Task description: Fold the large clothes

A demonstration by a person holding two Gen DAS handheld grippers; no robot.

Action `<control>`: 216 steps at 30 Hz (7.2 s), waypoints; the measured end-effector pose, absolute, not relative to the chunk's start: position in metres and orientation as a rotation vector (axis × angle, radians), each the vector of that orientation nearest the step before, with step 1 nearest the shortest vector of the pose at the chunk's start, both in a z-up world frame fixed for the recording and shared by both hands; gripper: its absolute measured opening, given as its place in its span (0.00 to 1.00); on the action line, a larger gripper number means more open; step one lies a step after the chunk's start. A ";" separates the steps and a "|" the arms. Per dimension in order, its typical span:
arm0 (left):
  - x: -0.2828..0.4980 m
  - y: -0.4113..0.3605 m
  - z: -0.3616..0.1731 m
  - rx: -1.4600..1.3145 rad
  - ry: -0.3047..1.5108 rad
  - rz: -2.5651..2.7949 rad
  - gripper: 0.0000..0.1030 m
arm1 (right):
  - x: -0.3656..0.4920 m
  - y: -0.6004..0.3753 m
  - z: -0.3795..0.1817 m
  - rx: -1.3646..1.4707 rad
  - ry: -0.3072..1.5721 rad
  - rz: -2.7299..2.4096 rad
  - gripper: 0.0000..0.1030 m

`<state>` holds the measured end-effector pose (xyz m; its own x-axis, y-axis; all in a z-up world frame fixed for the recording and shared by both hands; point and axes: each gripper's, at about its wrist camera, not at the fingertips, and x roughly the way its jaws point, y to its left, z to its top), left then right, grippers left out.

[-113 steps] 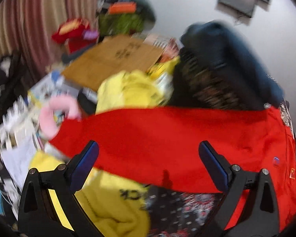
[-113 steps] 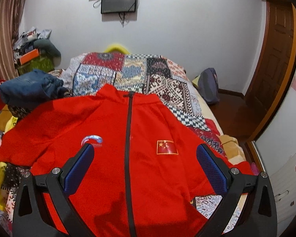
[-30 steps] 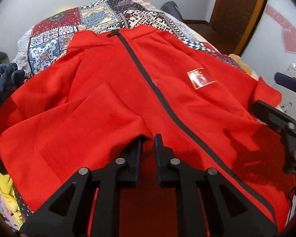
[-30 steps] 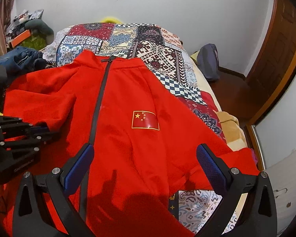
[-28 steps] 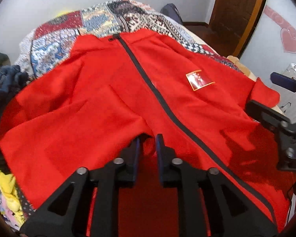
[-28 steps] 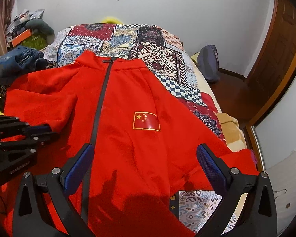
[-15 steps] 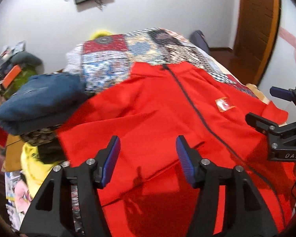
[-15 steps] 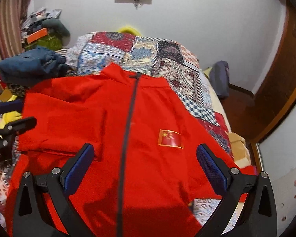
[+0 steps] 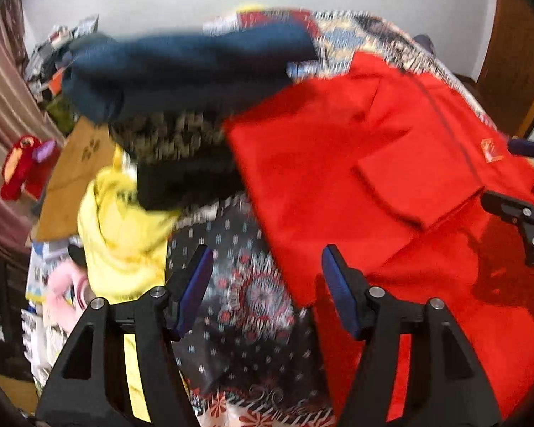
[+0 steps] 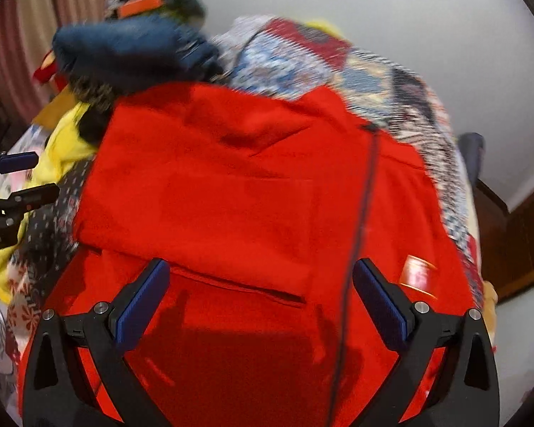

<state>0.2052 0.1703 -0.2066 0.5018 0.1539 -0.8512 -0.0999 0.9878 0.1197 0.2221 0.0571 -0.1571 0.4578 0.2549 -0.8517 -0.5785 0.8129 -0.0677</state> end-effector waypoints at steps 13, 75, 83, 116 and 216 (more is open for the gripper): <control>0.193 0.173 -0.273 -0.065 1.165 0.103 0.61 | 0.226 0.099 -0.199 -0.507 1.081 0.708 0.34; 0.240 0.178 -0.268 -0.065 1.108 0.386 0.66 | 0.280 -0.157 -0.208 0.122 1.167 0.315 0.06; 0.225 0.158 -0.254 0.012 1.137 0.278 0.66 | 0.266 -0.178 -0.207 0.224 1.227 0.271 0.21; 0.288 0.016 -0.193 -0.005 1.029 -0.073 0.70 | 0.241 -0.388 -0.198 0.664 1.107 -0.201 0.51; 0.414 -0.032 -0.253 -0.320 1.417 -0.171 0.28 | 0.211 -0.189 -0.176 0.216 1.146 0.338 0.28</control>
<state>0.4143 -0.0325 -0.2533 0.1509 -0.3058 -0.9401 -0.0727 0.9450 -0.3190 0.2115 -0.1893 -0.1761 0.3695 0.3705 -0.8522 -0.1516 0.9288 0.3380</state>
